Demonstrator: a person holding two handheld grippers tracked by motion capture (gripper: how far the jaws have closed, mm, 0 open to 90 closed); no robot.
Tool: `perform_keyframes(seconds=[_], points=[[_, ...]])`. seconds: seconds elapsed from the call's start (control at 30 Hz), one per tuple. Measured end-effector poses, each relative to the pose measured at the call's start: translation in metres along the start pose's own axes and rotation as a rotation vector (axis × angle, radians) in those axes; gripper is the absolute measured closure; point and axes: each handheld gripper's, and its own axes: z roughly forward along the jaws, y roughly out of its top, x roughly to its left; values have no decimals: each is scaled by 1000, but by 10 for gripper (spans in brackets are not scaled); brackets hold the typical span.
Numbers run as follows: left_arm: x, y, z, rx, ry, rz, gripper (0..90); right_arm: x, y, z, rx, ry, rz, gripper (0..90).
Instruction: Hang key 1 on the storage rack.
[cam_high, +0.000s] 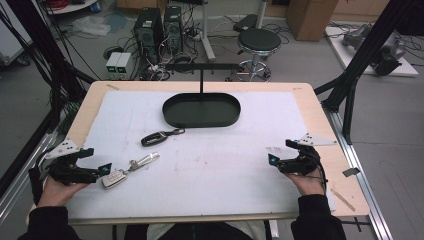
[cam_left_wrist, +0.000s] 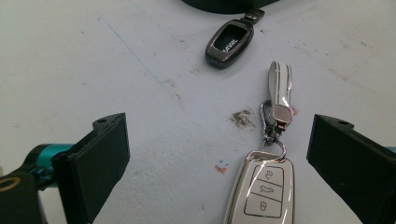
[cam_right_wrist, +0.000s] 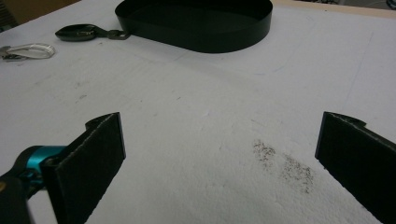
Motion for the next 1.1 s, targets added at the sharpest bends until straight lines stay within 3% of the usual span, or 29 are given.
perform_keyframes(seconds=[0.6,0.77,1.1], points=[[-2,1,2,10,1,11,70,-1,-2,5,25,-4,-11,8],[-6,4,8,27,-25,0,70,-1,0,6,24,2,-11,8],[-26,26,29,96,-63,88,70,0,-1,12,52,22,-23,8]])
